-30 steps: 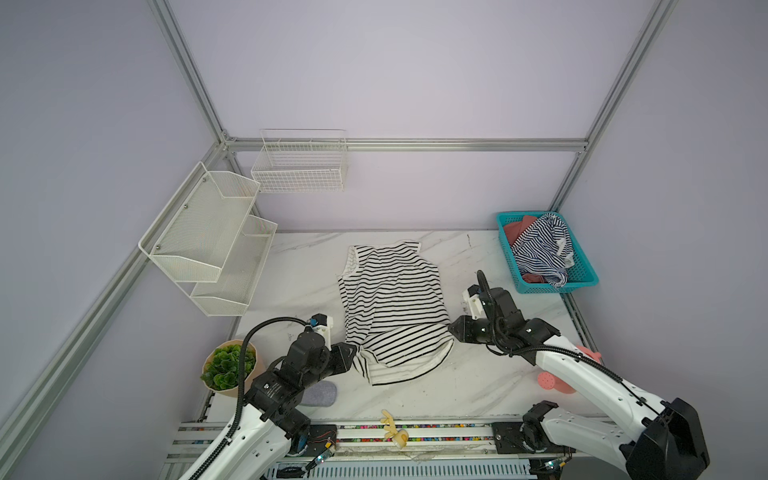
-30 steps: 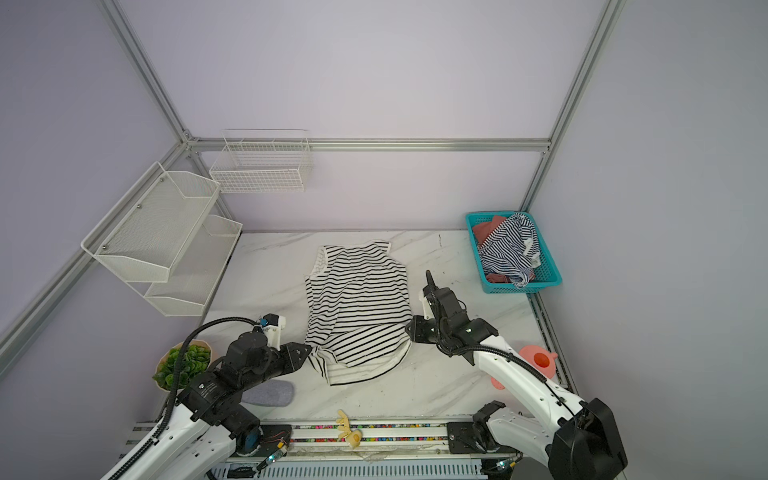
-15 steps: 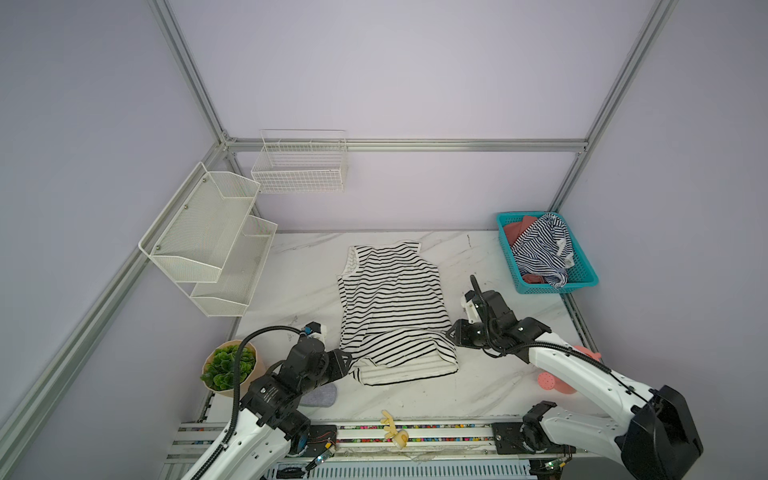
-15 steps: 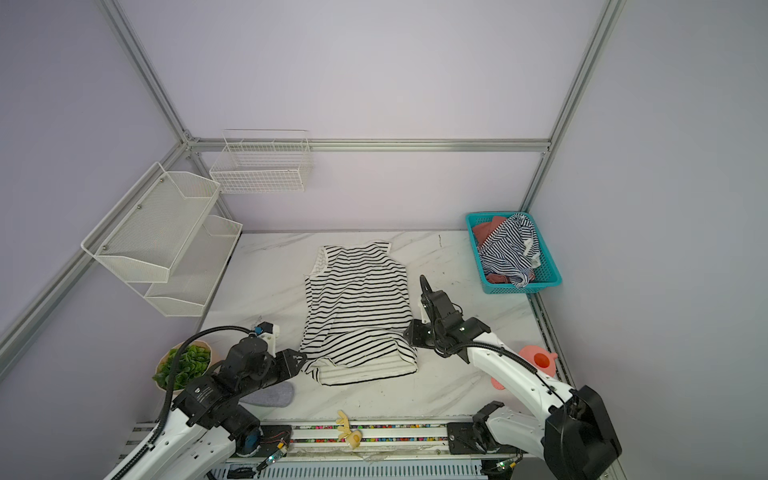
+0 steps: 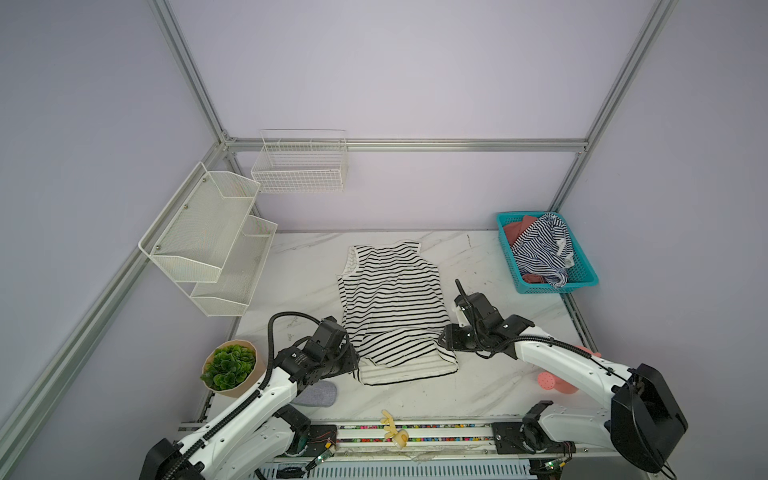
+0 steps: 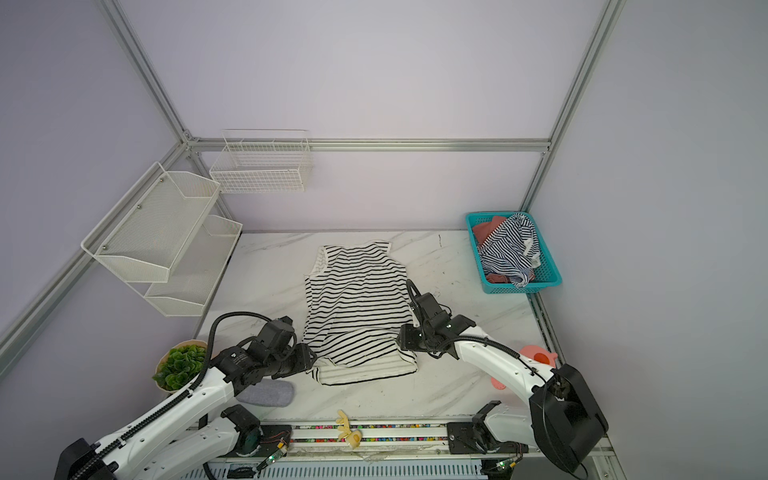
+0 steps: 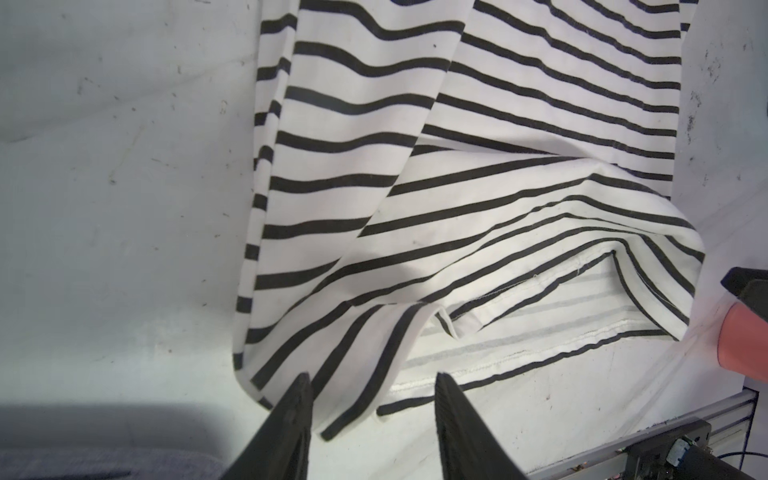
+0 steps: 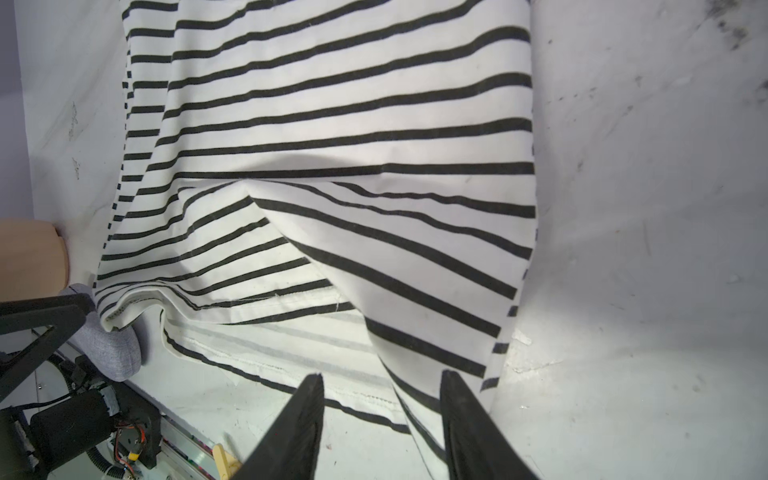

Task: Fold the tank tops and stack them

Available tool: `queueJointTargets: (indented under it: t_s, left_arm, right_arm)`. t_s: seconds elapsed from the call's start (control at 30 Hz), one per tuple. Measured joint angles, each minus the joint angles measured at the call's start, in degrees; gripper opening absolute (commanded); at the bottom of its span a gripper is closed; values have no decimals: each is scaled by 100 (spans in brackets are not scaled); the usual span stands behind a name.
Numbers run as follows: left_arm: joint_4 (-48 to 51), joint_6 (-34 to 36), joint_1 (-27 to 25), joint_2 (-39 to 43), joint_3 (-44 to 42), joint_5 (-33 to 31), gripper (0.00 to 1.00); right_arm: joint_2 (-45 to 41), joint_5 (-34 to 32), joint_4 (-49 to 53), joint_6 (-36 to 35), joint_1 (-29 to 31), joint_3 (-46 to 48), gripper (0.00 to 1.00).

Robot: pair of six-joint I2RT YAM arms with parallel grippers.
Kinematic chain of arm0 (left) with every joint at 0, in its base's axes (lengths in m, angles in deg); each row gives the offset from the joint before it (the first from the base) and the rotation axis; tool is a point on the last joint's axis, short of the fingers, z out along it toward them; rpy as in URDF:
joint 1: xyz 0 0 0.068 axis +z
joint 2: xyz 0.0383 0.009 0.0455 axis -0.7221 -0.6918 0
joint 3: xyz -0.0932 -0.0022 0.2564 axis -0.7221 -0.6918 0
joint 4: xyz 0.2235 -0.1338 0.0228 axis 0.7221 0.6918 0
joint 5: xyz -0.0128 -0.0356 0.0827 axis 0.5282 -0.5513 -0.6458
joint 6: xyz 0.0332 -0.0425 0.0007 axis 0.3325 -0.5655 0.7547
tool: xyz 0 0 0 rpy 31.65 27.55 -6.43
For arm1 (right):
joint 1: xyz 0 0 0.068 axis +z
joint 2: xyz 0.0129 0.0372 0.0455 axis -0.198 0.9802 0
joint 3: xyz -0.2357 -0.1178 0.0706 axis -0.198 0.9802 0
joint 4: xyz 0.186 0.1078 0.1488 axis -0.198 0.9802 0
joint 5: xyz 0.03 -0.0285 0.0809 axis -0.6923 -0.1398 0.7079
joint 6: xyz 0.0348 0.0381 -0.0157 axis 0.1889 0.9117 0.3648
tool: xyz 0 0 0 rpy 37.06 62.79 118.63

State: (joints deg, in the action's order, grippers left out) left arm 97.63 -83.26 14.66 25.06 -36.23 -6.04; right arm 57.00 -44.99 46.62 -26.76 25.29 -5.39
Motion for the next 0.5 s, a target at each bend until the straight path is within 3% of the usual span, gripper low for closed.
queueJointTargets:
  t_s: [0.5]
  left_arm:
    - [-85,2,-15,-678,0,-59,48]
  right_arm:
    - [557,-103,-83,-85,33,59,53]
